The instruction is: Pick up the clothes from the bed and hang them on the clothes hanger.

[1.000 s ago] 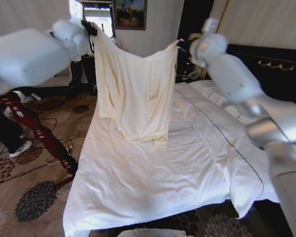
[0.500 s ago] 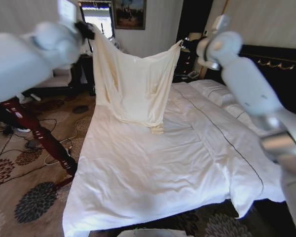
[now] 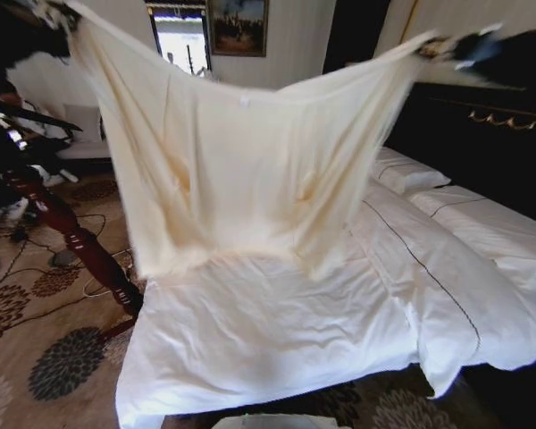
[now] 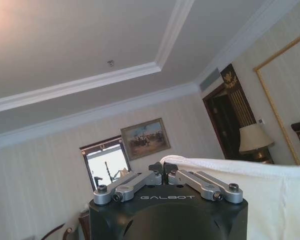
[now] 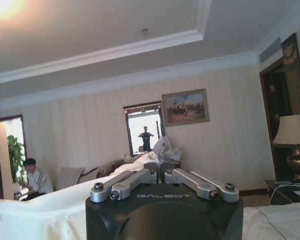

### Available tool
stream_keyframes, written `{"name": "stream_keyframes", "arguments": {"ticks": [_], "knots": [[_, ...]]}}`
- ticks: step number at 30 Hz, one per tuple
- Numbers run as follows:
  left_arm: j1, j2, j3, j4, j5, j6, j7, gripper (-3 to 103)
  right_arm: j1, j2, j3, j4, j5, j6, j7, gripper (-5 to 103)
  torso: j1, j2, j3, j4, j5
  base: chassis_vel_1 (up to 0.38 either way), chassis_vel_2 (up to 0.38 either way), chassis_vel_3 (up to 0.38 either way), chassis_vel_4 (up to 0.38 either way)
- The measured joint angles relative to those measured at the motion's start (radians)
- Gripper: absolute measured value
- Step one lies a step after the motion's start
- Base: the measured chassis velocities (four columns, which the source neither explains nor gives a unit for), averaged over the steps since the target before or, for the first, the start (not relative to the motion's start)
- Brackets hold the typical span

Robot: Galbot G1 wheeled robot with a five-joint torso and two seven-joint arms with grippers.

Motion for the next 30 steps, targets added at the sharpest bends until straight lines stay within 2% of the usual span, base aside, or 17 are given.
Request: {"name": "stream_keyframes", "arguments": {"ticks": [4, 8, 9, 10, 11, 12, 14, 15, 17, 20, 21, 22, 24, 25, 26, 27, 30], "knots": [[0.008, 0.009, -0.003, 0.007, -0.007, 0.013, 0.0, 1, 0.004, -0.01, 0.02, -0.01, 0.023, -0.009, 0.013, 2, 0.0, 0.0, 0.0, 0.0009, -0.0006, 0.0, 0.0, 0.0, 0.0], [0.071, -0.005, -0.004, -0.009, 0.042, 0.029, 0.0, 1, -0.043, 0.021, 0.034, 0.009, 0.001, -0.015, 0.04, 2, 0.001, 0.0, 0.001, 0.0005, -0.0008, 0.0, 0.0, 0.0, 0.0], [0.114, -0.036, 0.021, -0.036, 0.085, 0.04, -0.003, 1, -0.121, 0.052, 0.055, 0.026, -0.06, -0.017, 0.047, 2, 0.001, -0.001, 0.0, 0.0, -0.0016, 0.0, 0.0, 0.0, 0.0], [0.114, -0.036, 0.021, -0.036, 0.085, 0.04, -0.003, 1, -0.121, 0.052, 0.055, 0.026, -0.06, -0.017, 0.047, 2, 0.001, -0.001, 0.0, 0.0, -0.0016, 0.0, 0.0, 0.0, 0.0], [0.141, -0.073, 0.048, -0.063, 0.117, 0.05, -0.005, 1, -0.161, 0.095, 0.023, 0.031, -0.113, -0.018, 0.051, 2, 0.001, -0.001, 0.0, -0.0004, -0.001, 0.0, 0.0, 0.0, 0.0], [0.157, -0.111, 0.087, -0.086, 0.151, 0.054, -0.011, 1, -0.186, 0.149, -0.03, 0.029, -0.174, -0.018, 0.05, 2, 0.001, -0.001, 0.001, 0.0005, -0.0005, 0.0, 0.0, 0.0, 0.0], [0.161, -0.164, 0.218, -0.099, 0.257, 0.039, -0.008, 1, -0.254, 0.23, -0.097, 0.023, -0.292, -0.011, 0.034, 2, 0.001, -0.001, 0.001, 0.0013, -0.0009, 0.0, 0.0, 0.0, 0.0], [0.161, -0.164, 0.218, -0.099, 0.257, 0.039, -0.008, 1, -0.254, 0.23, -0.097, 0.023, -0.292, -0.011, 0.034, 2, 0.001, -0.001, 0.001, 0.0013, -0.0009, 0.0, 0.0, 0.0, 0.0], [0.126, -0.259, 0.44, -0.079, 0.447, 0.003, 0.043, 1, -0.345, 0.333, -0.163, 0.0, -0.44, 0.0, 0.017, 2, 0.001, -0.001, 0.001, 0.0007, -0.0006, 0.0, 0.0, 0.0, 0.0], [0.053, -0.379, 0.667, -0.037, 0.573, -0.009, 0.088, 1, -0.398, 0.414, -0.227, -0.05, -0.567, 0.008, -0.001, 2, 0.001, -0.001, 0.001, 0.0008, -0.0006, 0.0, 0.0, 0.0, 0.0], [-0.016, -0.457, 0.811, -0.002, 0.624, -0.007, 0.097, 1, -0.417, 0.446, -0.264, -0.089, -0.627, 0.012, -0.018, 2, 0.001, -0.001, 0.001, 0.0015, -0.0012, 0.0, 0.0, 0.0, 0.0], [-0.016, -0.457, 0.811, -0.002, 0.624, -0.007, 0.097, 1, -0.417, 0.446, -0.264, -0.089, -0.627, 0.012, -0.018, 2, 0.001, -0.001, 0.001, 0.0015, -0.0012, 0.0, 0.0, 0.0, 0.0], [-0.244, -0.627, 1.121, 0.086, 0.691, -0.001, 0.066, 1, -0.431, 0.506, -0.343, -0.174, -0.719, 0.02, -0.051, 2, 0.0, -0.001, 0.0, 0.0017, -0.0015, 0.0, 0.0, 0.0, 0.0], [-0.309, -0.671, 1.198, 0.111, 0.71, 0.0, 0.056, 1, -0.43, 0.524, -0.368, -0.199, -0.744, 0.024, -0.06, 2, 0.0, -0.001, 0.0, 0.0011, -0.0018, 0.0, 0.0, 0.0, 0.0], [-0.309, -0.671, 1.198, 0.111, 0.71, 0.0, 0.056, 1, -0.43, 0.524, -0.368, -0.199, -0.744, 0.024, -0.06, 2, 0.0, -0.001, 0.0, 0.0011, -0.0018, 0.0, 0.0, 0.0, 0.0], [-0.436, -0.756, 1.346, 0.172, 0.753, -0.001, 0.04, 1, -0.422, 0.562, -0.416, -0.248, -0.791, 0.036, -0.075, 2, 0.001, -0.001, 0.001, -0.0006, -0.0016, 0.0, 0.0, 0.0, 0.0], [-0.545, -0.836, 1.468, 0.258, 0.811, -0.019, 0.042, 1, -0.402, 0.619, -0.484, -0.345, -0.866, 0.068, -0.1, 2, 0.001, -0.001, 0.001, -0.0007, -0.0001, 0.0, 0.0, 0.0, 0.0]]}}
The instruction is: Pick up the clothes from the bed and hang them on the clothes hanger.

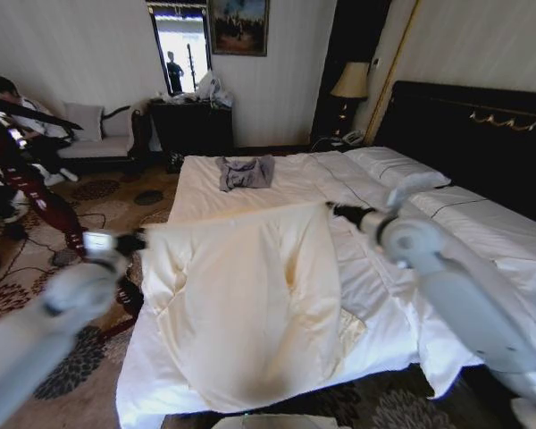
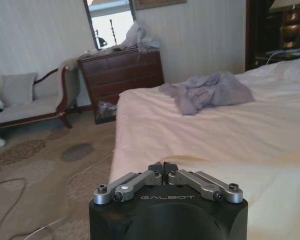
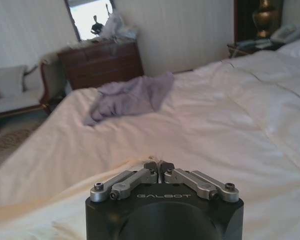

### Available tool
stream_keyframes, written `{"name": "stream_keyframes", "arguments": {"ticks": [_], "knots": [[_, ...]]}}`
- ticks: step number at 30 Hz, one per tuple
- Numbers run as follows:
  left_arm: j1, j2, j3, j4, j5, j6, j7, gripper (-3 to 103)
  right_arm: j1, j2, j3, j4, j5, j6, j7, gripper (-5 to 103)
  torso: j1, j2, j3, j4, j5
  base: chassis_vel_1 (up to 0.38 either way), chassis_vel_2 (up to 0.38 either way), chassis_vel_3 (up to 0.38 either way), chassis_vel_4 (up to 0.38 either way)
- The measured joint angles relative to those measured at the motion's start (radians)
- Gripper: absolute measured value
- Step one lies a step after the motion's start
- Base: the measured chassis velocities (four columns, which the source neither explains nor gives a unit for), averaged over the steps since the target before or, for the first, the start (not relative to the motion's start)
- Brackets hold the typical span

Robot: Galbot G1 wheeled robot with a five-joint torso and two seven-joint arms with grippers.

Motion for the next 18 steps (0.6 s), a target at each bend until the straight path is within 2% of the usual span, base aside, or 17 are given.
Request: {"name": "stream_keyframes", "arguments": {"ticks": [6, 11, 13, 14, 15, 17, 18], "knots": [[-0.094, -0.056, 0.099, 0.127, 0.036, -0.034, 0.017, 1, 0.017, 0.063, -0.037, -0.159, -0.105, 0.05, -0.045, 2, -0.001, 0.0, 0.0, 0.0018, -0.0009, 0.0, 0.0, 0.0, 0.0], [-0.174, -0.118, 0.161, 0.222, 0.048, -0.047, 0.028, 1, 0.05, 0.1, -0.063, -0.26, -0.153, 0.081, -0.067, 2, -0.001, 0.0, 0.0, 0.0017, -0.0005, 0.0, 0.0, 0.0, 0.0], [-0.232, -0.177, 0.201, 0.295, 0.054, -0.05, 0.03, 1, 0.082, 0.128, -0.084, -0.325, -0.177, 0.103, -0.084, 2, 0.0, 0.0, 0.0, 0.001, -0.0004, 0.0, 0.0, 0.0, 0.0], [-0.283, -0.229, 0.232, 0.356, 0.059, -0.052, 0.035, 1, 0.115, 0.154, -0.101, -0.373, -0.199, 0.119, -0.096, 2, 0.0, 0.0, 0.0, 0.0007, -0.0007, 0.0, 0.0, 0.0, 0.0], [-0.283, -0.229, 0.232, 0.356, 0.059, -0.052, 0.035, 1, 0.115, 0.154, -0.101, -0.373, -0.199, 0.119, -0.096, 2, 0.0, 0.0, 0.0, 0.0007, -0.0007, 0.0, 0.0, 0.0, 0.0], [-0.329, -0.271, 0.255, 0.411, 0.069, -0.059, 0.04, 1, 0.146, 0.18, -0.116, -0.414, -0.213, 0.127, -0.103, 2, 0.0, 0.0, 0.0, 0.0006, -0.0008, 0.0, 0.0, 0.0, 0.0], [-0.382, -0.321, 0.273, 0.481, 0.083, -0.068, 0.049, 1, 0.184, 0.211, -0.136, -0.458, -0.227, 0.137, -0.112, 2, 0.0, 0.0, 0.0, 0.0008, -0.0006, 0.0, 0.0, 0.0, 0.0]]}}
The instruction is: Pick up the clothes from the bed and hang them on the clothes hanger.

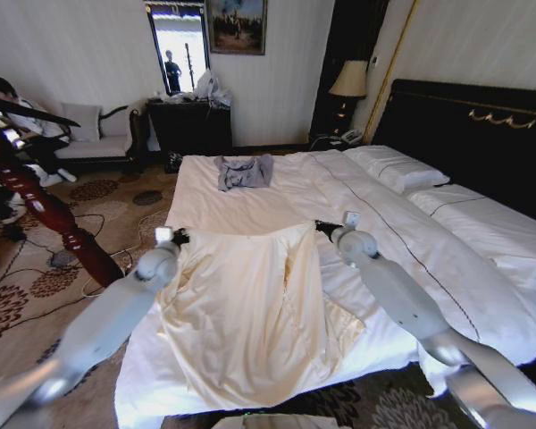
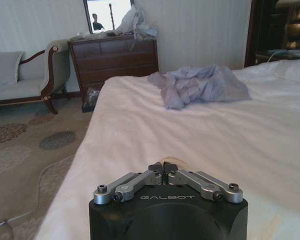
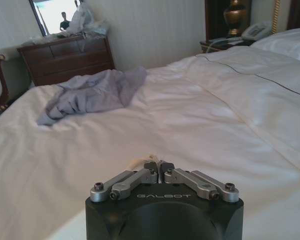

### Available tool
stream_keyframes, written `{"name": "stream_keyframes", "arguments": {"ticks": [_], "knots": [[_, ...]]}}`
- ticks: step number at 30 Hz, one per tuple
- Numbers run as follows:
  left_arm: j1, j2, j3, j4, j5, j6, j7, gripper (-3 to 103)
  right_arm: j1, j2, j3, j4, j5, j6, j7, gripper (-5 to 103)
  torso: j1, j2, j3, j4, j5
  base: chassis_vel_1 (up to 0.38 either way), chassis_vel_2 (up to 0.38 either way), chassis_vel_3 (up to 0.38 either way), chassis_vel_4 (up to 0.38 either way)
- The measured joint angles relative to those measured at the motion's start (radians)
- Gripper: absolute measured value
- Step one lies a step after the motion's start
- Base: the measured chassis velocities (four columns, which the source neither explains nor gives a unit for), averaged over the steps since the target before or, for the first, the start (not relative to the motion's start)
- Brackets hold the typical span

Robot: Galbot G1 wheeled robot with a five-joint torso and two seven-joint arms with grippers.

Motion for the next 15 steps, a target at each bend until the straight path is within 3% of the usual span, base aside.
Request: {"name": "stream_keyframes", "arguments": {"ticks": [9, 15], "knots": [[-0.161, -0.124, 0.025, 0.298, 0.035, -0.023, 0.029, 1, 0.172, 0.162, -0.1, -0.233, -0.063, 0.032, -0.043, 2, 0.0, 0.0, 0.0, 0.0011, -0.0004, 0.0, 0.0, 0.0, 0.0], [-0.204, -0.172, 0.04, 0.386, 0.062, -0.036, 0.046, 1, 0.201, 0.218, -0.11, -0.315, -0.086, 0.038, -0.047, 2, 0.0, 0.0, 0.0, 0.001, -0.0001, 0.0, 0.0, 0.0, 0.0]]}}
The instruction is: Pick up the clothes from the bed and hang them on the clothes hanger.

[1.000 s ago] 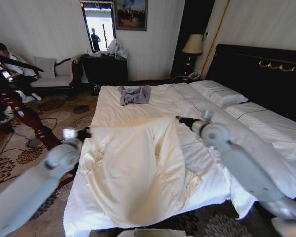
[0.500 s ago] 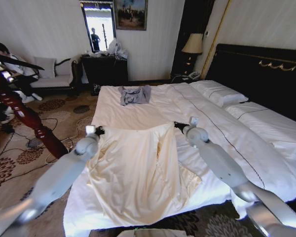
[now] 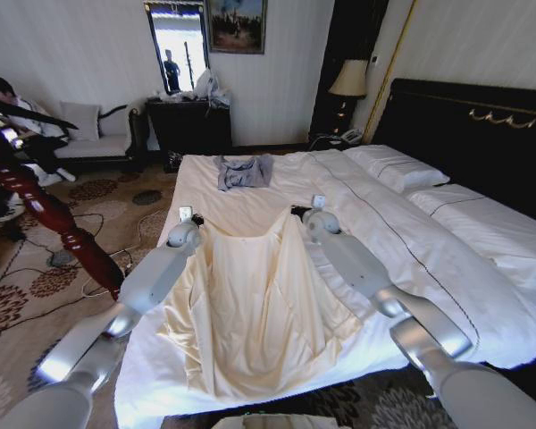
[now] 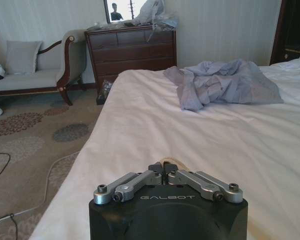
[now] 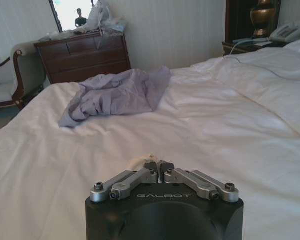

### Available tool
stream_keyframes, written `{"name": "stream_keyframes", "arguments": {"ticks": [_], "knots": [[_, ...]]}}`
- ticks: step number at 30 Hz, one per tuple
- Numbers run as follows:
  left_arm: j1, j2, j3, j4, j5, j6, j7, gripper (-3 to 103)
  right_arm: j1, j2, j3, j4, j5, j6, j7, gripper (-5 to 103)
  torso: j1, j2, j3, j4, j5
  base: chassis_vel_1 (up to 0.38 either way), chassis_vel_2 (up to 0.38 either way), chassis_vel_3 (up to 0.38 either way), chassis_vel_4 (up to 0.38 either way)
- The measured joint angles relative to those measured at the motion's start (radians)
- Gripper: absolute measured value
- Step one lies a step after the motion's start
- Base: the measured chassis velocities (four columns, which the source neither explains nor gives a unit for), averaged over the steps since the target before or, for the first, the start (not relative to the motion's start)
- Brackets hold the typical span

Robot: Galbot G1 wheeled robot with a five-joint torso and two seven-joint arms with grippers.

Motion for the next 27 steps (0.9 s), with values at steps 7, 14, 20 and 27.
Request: {"name": "stream_keyframes", "arguments": {"ticks": [7, 14, 20, 27], "knots": [[-0.005, -0.059, 0.008, 0.071, 0.033, -0.013, 0.005, 1, -0.034, 0.007, -0.008, -0.035, -0.043, 0.011, -0.01, 2, 0.0, 0.0, 0.0, -0.0008, -0.0001, 0.0, 0.0, 0.0, 0.0], [-0.014, -0.104, 0.0, 0.13, 0.042, -0.016, 0.005, 1, -0.025, 0.048, 0.005, -0.096, -0.071, 0.029, -0.027, 2, 0.0, 0.0, 0.0, -0.0002, 0.0, 0.0, 0.0, 0.0, 0.0], [0.014, -0.048, 0.007, 0.047, 0.002, 0.042, 0.013, 13, -0.047, 0.009, -0.01, -0.038, -0.043, -0.013, -0.041, 3, 0.0, 0.0, 0.0, -0.0005, 0.0, 0.0, 0.0, 0.0, 0.0], [0.103, 0.077, 0.016, -0.134, -0.044, 0.095, 0.011, 40, -0.094, -0.081, -0.039, 0.067, -0.006, -0.041, -0.047, 30, 0.0, 0.0, 0.0, -0.0002, 0.0, 0.0, 0.0, 0.0, 0.0]]}}
